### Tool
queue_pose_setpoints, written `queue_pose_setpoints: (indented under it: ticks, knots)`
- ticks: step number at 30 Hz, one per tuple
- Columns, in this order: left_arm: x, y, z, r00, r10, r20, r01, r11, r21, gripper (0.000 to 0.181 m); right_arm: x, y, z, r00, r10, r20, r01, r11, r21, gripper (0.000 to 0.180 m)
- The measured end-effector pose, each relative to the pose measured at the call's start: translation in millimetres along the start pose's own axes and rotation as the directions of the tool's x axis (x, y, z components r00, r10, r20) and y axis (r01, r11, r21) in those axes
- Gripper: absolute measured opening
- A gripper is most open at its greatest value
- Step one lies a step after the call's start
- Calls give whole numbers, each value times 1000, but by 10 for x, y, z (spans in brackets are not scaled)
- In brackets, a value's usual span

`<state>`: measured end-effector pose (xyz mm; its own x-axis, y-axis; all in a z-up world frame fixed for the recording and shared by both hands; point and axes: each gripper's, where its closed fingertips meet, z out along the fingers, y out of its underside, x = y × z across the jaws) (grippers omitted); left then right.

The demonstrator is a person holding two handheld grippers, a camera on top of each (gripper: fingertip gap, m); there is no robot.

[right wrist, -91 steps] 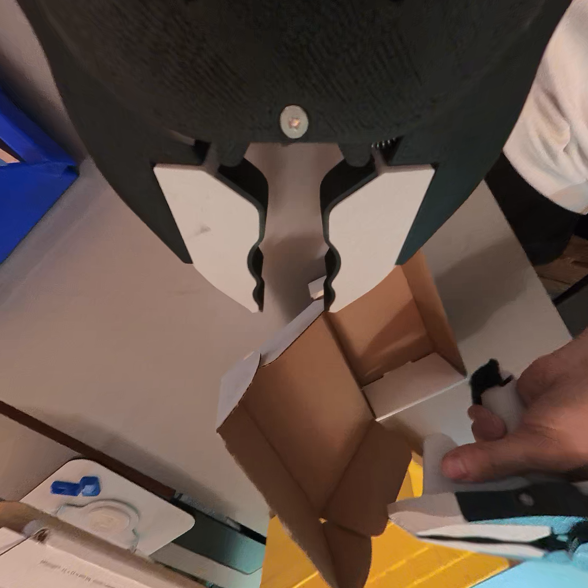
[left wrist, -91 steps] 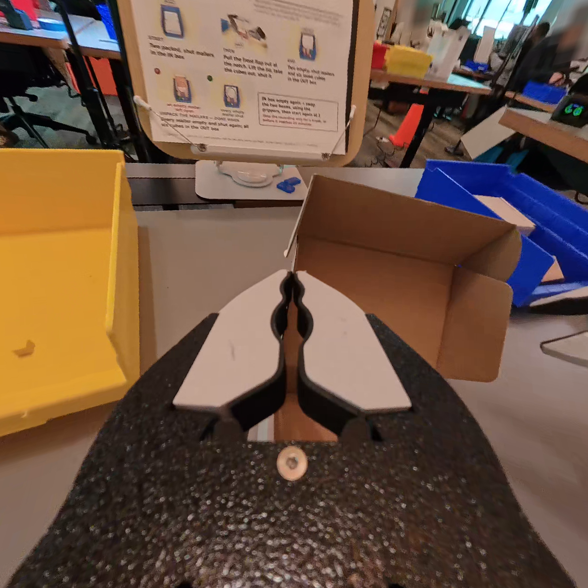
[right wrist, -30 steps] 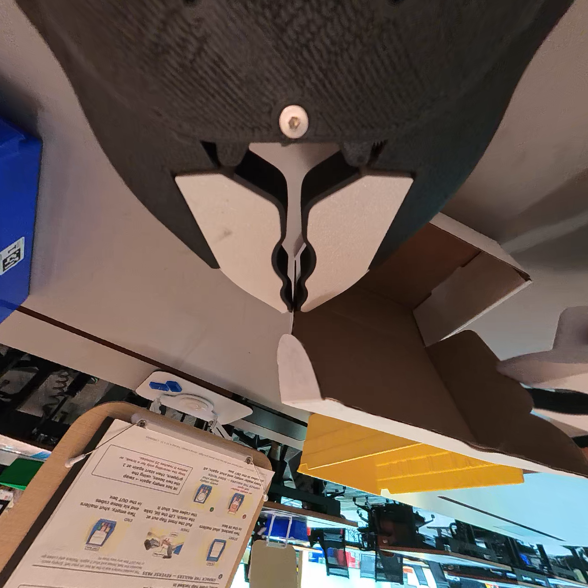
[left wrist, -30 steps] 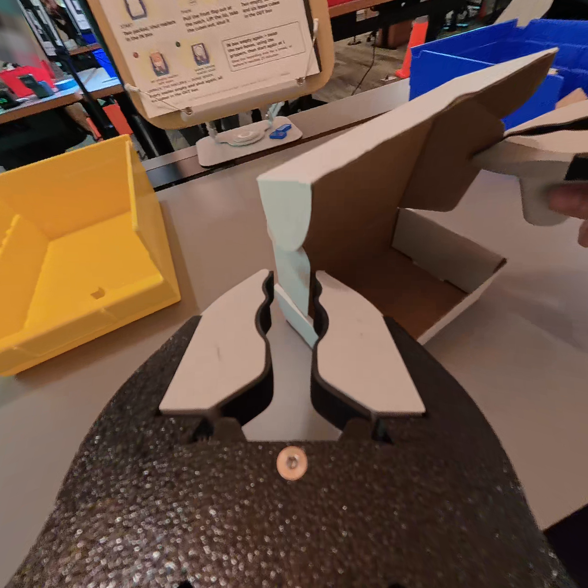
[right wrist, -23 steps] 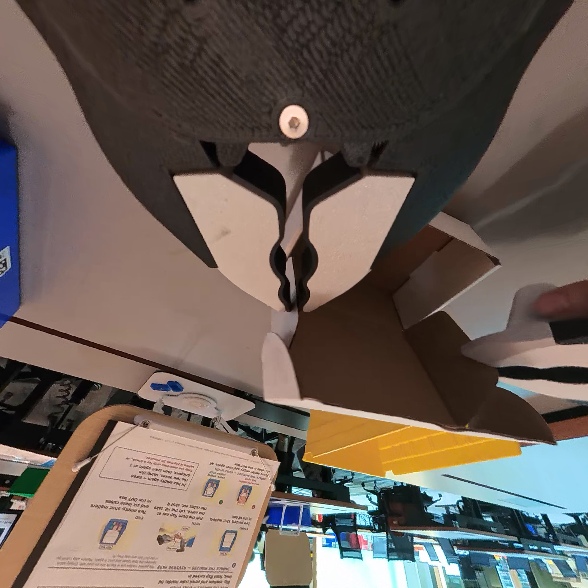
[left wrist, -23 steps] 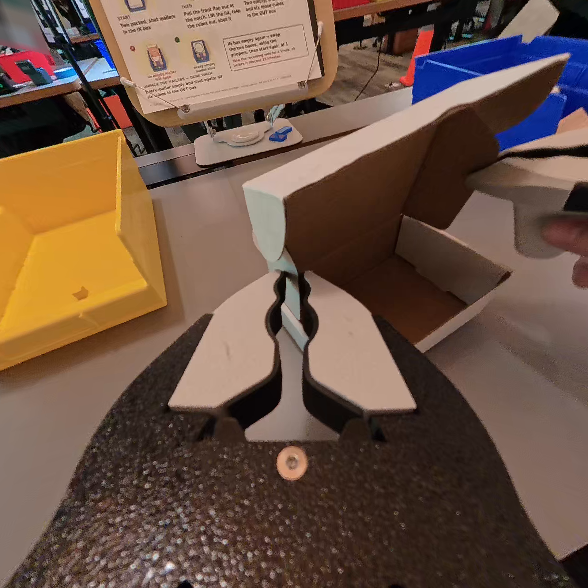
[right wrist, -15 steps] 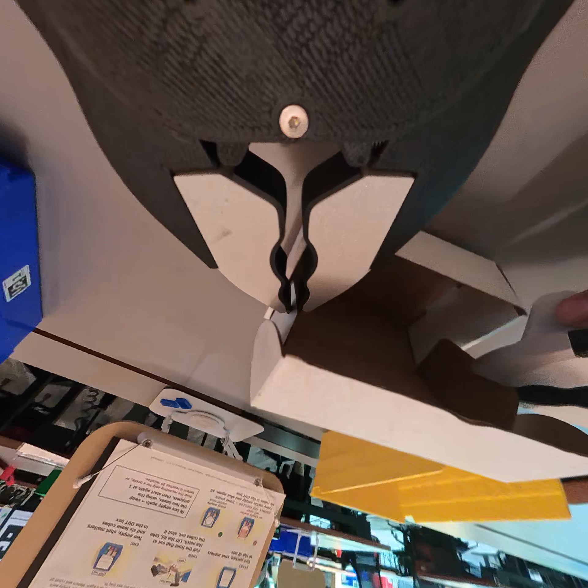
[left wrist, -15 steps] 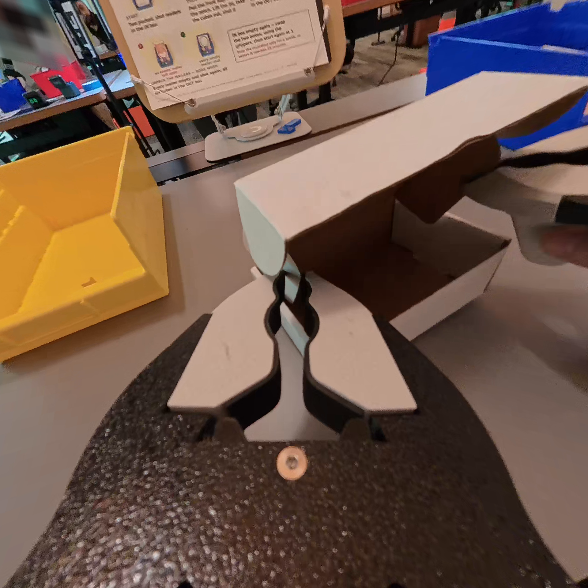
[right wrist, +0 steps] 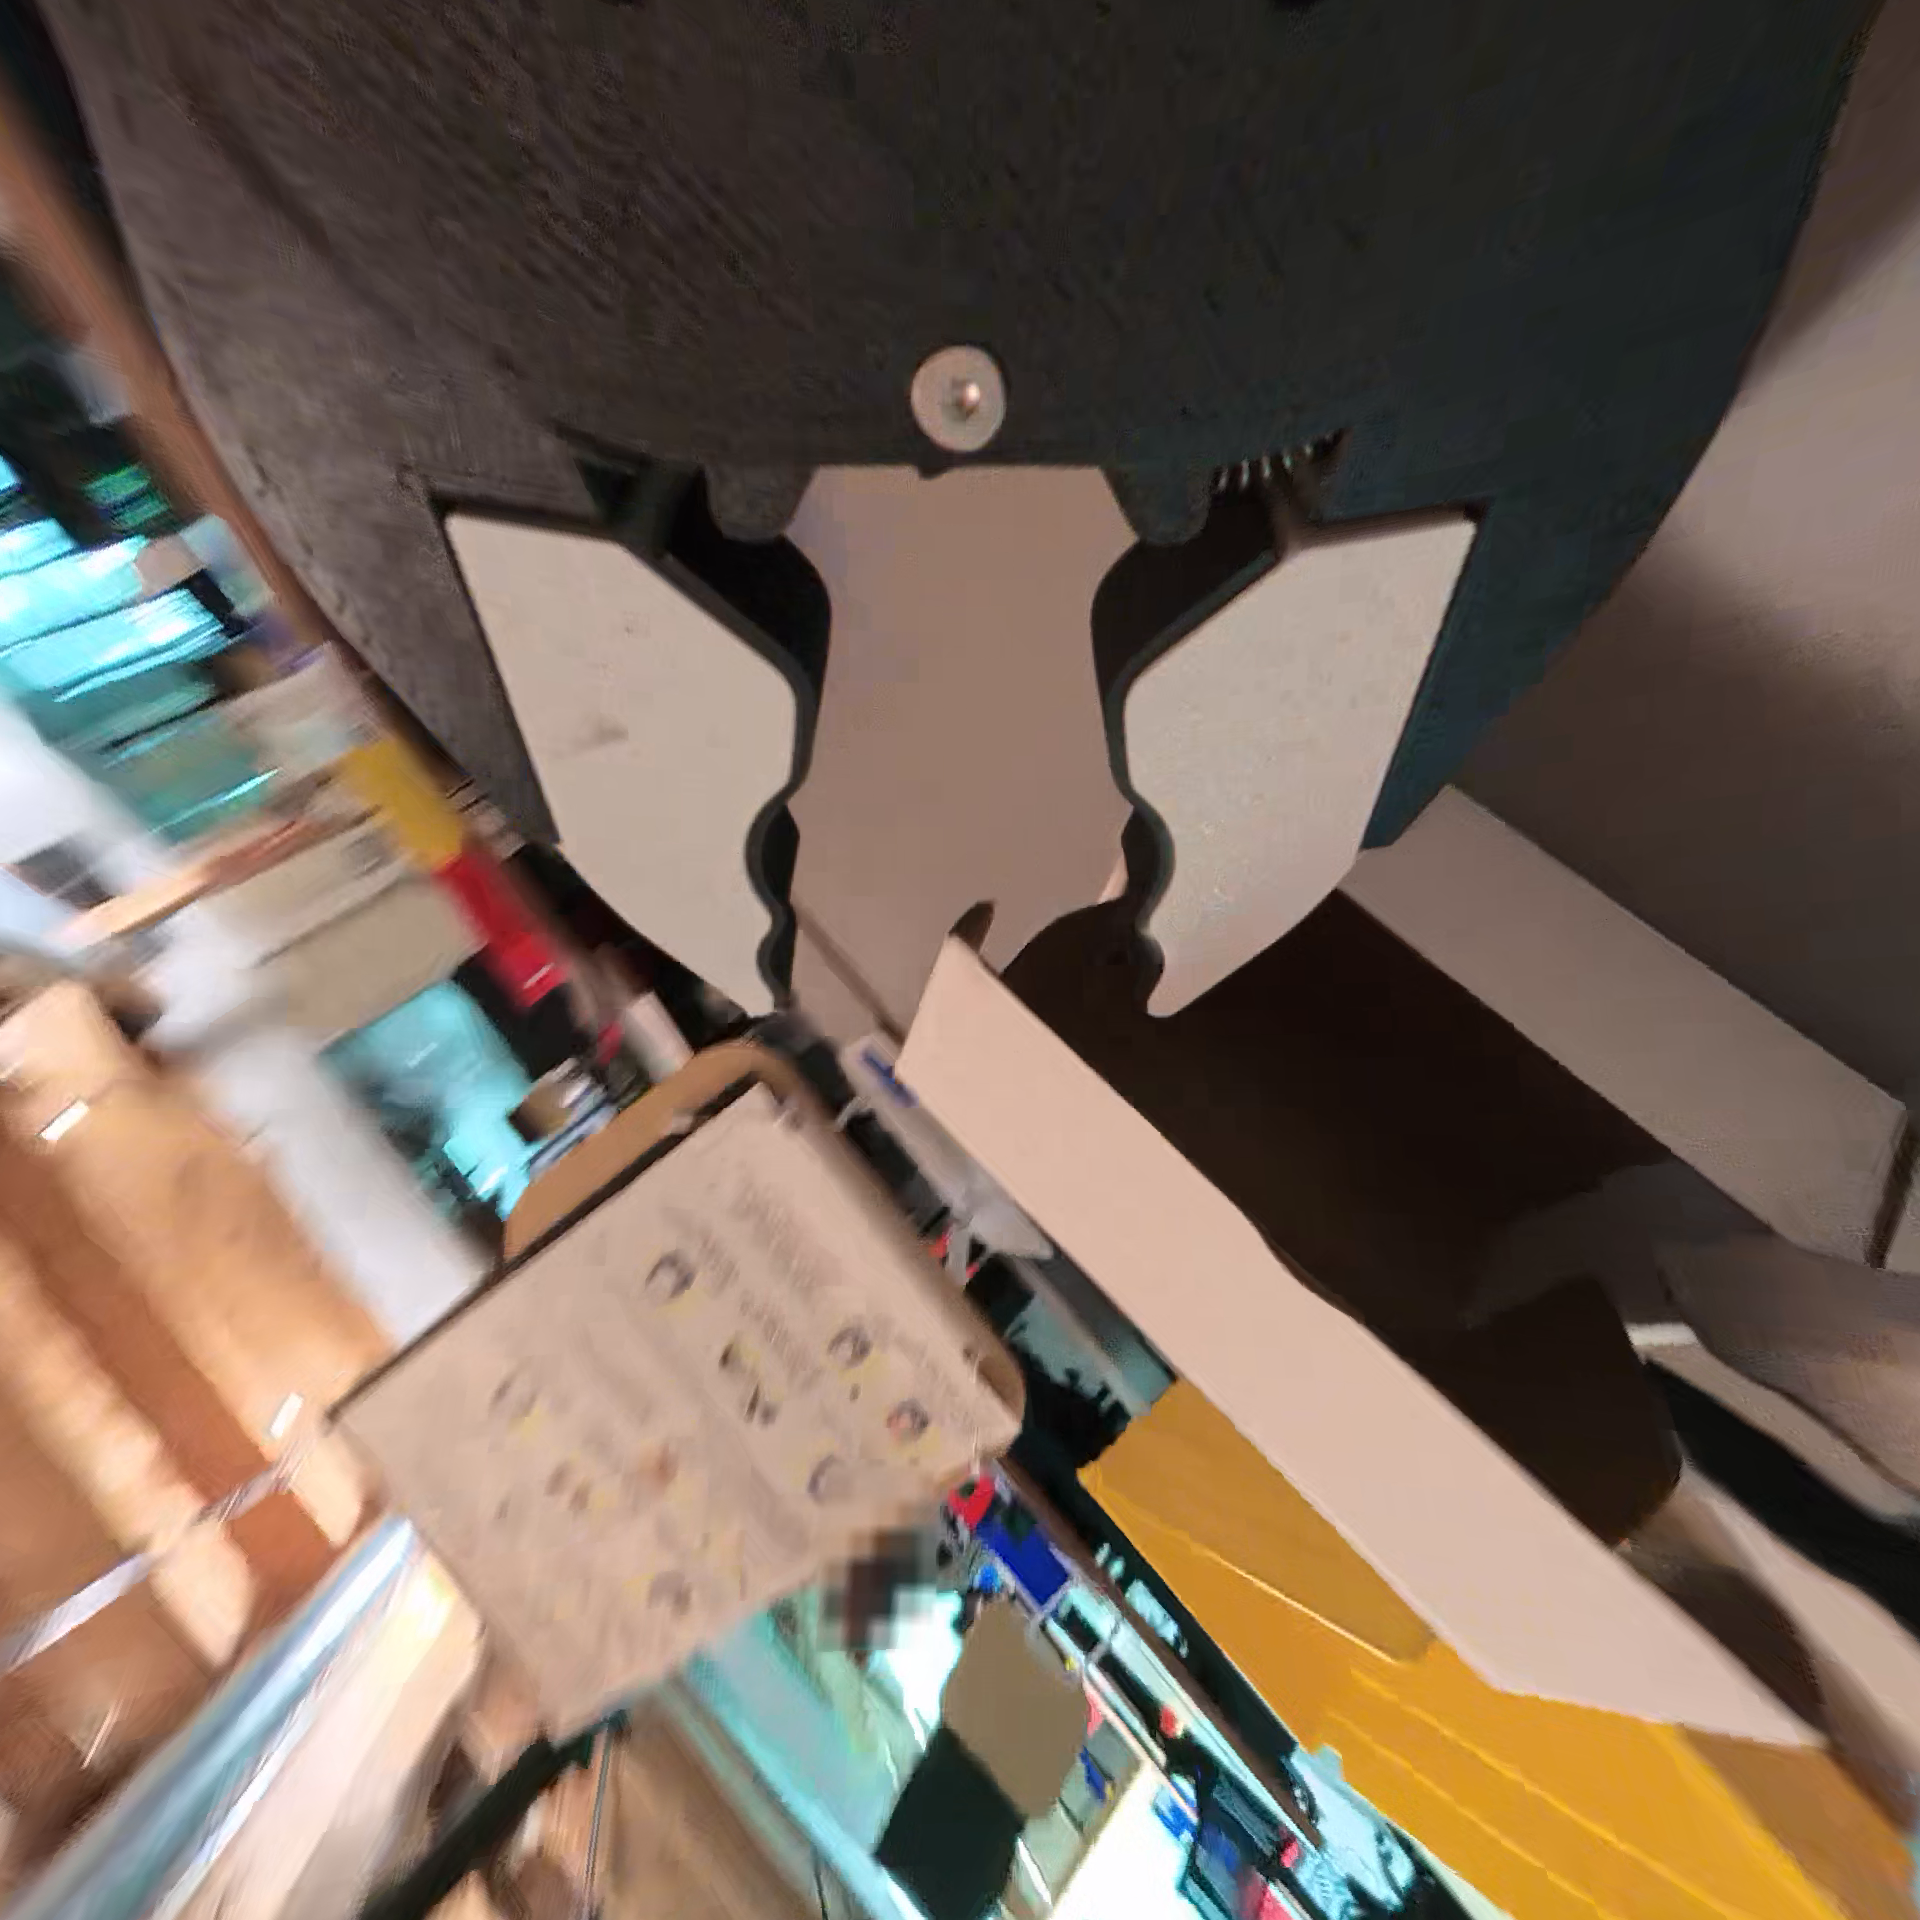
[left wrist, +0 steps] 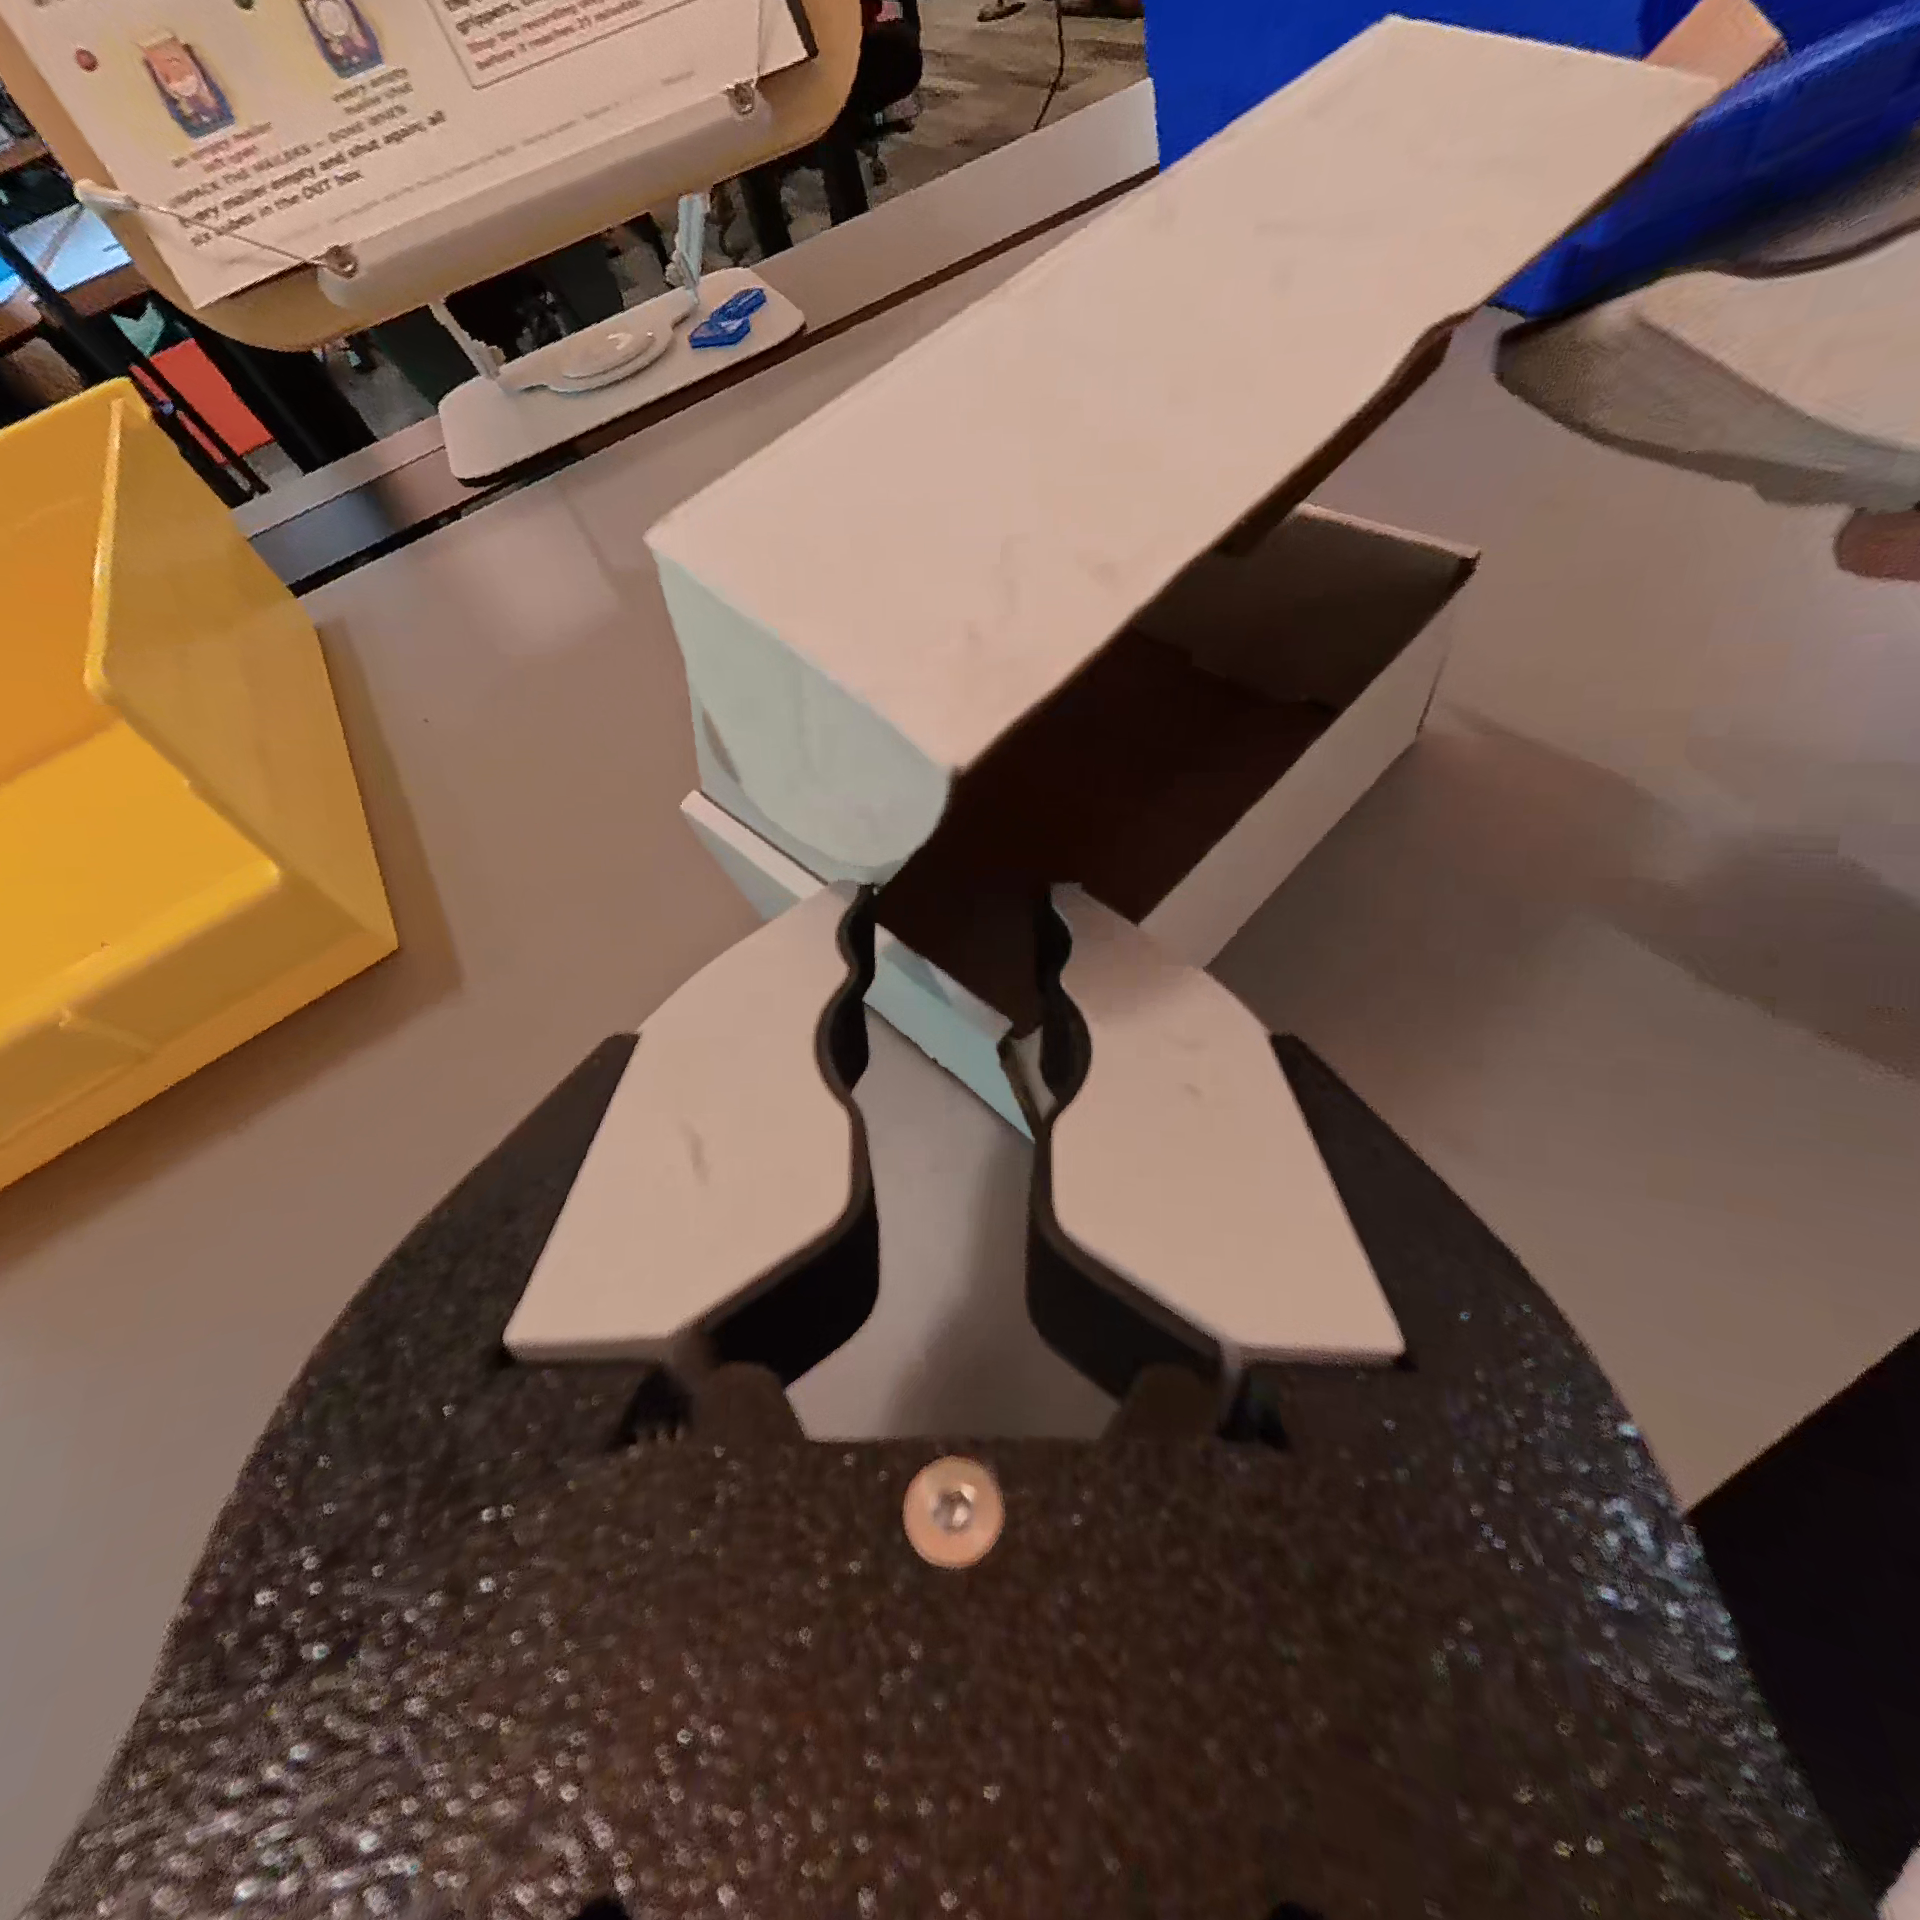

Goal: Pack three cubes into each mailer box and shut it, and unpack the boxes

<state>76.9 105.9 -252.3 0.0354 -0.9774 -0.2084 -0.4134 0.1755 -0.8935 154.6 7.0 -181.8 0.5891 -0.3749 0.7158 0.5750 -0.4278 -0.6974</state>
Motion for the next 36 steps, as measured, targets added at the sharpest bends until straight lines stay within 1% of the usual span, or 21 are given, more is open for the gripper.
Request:
queue_pose_setpoints:
  ticks: [2,3,4,5,7,9,10,12,14,15,17,20,22,24,26,28,31,32,33,35,36]
  knots:
    - [18,-8,-21,1000,19,-23,-19,1000,2,35,-29,-77,53,977,-214,4,214,976,29,54]
    - [19,-13,-42,999,30,-38,-30,1000,1,41,-60,-82,87,953,-303,22,302,953,28,44]
    - [-3,-24,-74,998,38,-45,-38,999,4,48,-95,-77,117,930,-365,47,364,931,27,27]
    - [-32,-41,-116,997,46,-58,-46,999,11,52,-144,-65,141,914,-396,85,395,918,30,14]
    - [-32,-68,-230,986,58,-156,-55,998,24,54,-198,-32,154,907,-394,150,397,918,14,14]
    - [-3,-94,-392,954,49,-295,-44,999,25,43,-327,-1,87,888,-374,268,385,923,13,9]
    - [-15,-141,-482,939,49,-340,-39,999,36,33,-414,37,42,871,-360,334,380,925,4,9]
    - [7,-310,-675,903,98,-417,-55,992,116,21,-540,118,-23,846,-343,408,380,925,-12,9]
    - [-5,-553,-790,885,91,-457,4,979,203,0,-643,213,-49,826,-316,467,373,927,-32,11]
    - [-62,-653,-766,889,45,-455,60,975,215,0,-665,234,-45,821,-316,475,374,927,-29,11]
    - [-208,-663,-563,904,-37,-427,113,982,154,0,-664,227,-16,831,-303,467,359,933,-34,11]
    - [-382,-360,-118,923,-61,-381,60,998,-14,0,-686,202,19,836,-280,471,339,940,-42,12]
    - [-368,-221,78,900,-105,-424,81,994,-74,0,-700,216,31,839,-269,473,330,943,-48,13]
    - [-324,-152,187,870,-162,-466,130,987,-100,0,-720,221,31,848,-225,480,282,958,-49,15]
    - [-289,19,262,862,-196,-468,123,975,-183,0,-754,233,8,848,-152,508,209,976,-58,18]
    - [-277,21,272,863,-196,-466,132,977,-168,0,-858,242,-79,801,-64,595,125,990,-62,27]
    - [-274,29,270,873,-146,-465,84,985,-150,0,-707,-116,-182,735,150,661,-213,977,14,31]
    - [-274,31,270,874,-135,-467,72,986,-150,0,-577,-231,-170,704,242,668,-334,943,10,28]
    - [-274,32,270,873,-127,-471,61,986,-153,0,-441,-275,-108,690,314,652,-407,913,-10,19]
    - [-272,33,269,865,-121,-488,48,986,-159,0,-248,-159,110,732,364,576,-403,913,-65,0]
    - [-272,33,267,857,-128,-499,50,985,-166,0,-206,-46,240,759,368,537,-374,922,-103,0]
